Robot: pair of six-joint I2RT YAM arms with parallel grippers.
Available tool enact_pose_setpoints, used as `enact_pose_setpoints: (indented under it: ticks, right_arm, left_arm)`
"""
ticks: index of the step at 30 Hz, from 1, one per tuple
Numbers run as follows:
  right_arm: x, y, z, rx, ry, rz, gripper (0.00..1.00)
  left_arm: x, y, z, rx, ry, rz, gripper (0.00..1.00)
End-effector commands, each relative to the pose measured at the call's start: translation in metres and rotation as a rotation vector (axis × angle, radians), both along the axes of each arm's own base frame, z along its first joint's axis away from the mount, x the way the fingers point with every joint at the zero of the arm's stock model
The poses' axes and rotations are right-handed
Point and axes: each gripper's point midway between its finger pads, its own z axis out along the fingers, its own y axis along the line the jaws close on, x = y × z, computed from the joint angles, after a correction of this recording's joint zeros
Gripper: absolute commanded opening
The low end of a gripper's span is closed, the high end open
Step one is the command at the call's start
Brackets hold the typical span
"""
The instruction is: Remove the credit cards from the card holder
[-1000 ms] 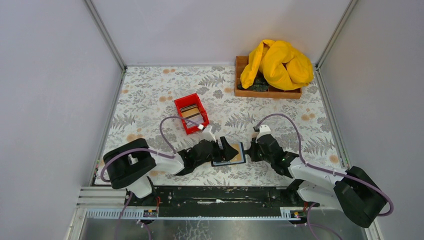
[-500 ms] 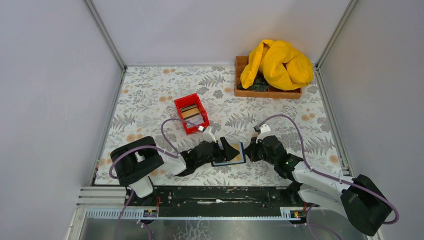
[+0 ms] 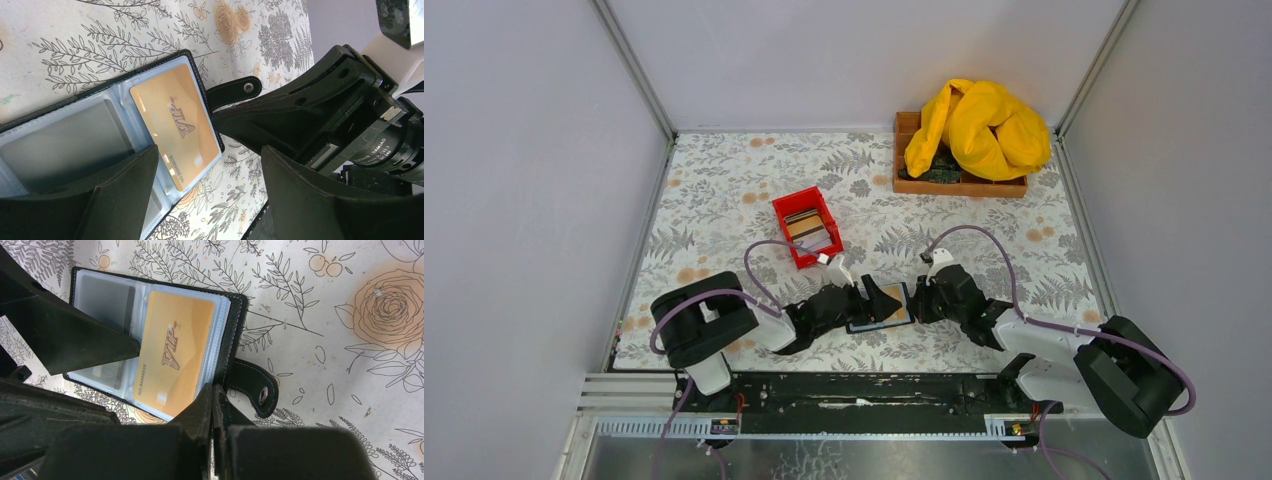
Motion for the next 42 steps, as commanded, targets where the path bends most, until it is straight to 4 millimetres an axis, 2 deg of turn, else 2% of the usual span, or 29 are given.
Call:
enact_pose_setpoints:
  ticks: [1, 11, 17, 23, 26, 30, 35, 42]
  right_arm:
    - [0.002, 0.003, 0.002, 0.002, 0.005, 0.009, 0.00]
    - [-0.002, 0.006, -0.002, 0.001, 0.034, 0.029, 0.00]
    - [-0.001, 0.005, -0.001, 0.001, 0.023, 0.023, 0.00]
    - [0.000, 0.004, 0.000, -0.004, 0.019, 0.018, 0.00]
    - [0.002, 0.002, 0.006, 0.009, -0.009, 0.008, 0.00]
    - [0.003, 0.004, 0.023, 0.066, -0.079, 0.013, 0.00]
    - [0.002, 0.005, 0.039, 0.125, -0.149, 0.023, 0.00]
    - [-0.003, 0.016, 0.027, 0.115, -0.080, 0.086, 0.00]
  left_arm:
    - [-0.009, -0.010, 0.007, -0.071, 0.006, -0.051, 0.82]
    - [-0.008, -0.010, 0.017, -0.152, 0.013, -0.044, 0.69]
    - [-0.011, -0.003, 0.013, -0.138, 0.040, -0.039, 0.67]
    - [-0.015, 0.006, 0.018, -0.150, 0.034, -0.030, 0.65]
    - [-0.015, 0.006, 0.024, -0.148, 0.023, -0.032, 0.65]
    - [-0.014, 0.007, 0.025, -0.134, 0.017, -0.032, 0.65]
    - [-0.014, 0.007, 0.017, -0.115, 0.030, -0.031, 0.65]
    - [-0.016, 0.005, 0.003, -0.120, 0.067, -0.032, 0.65]
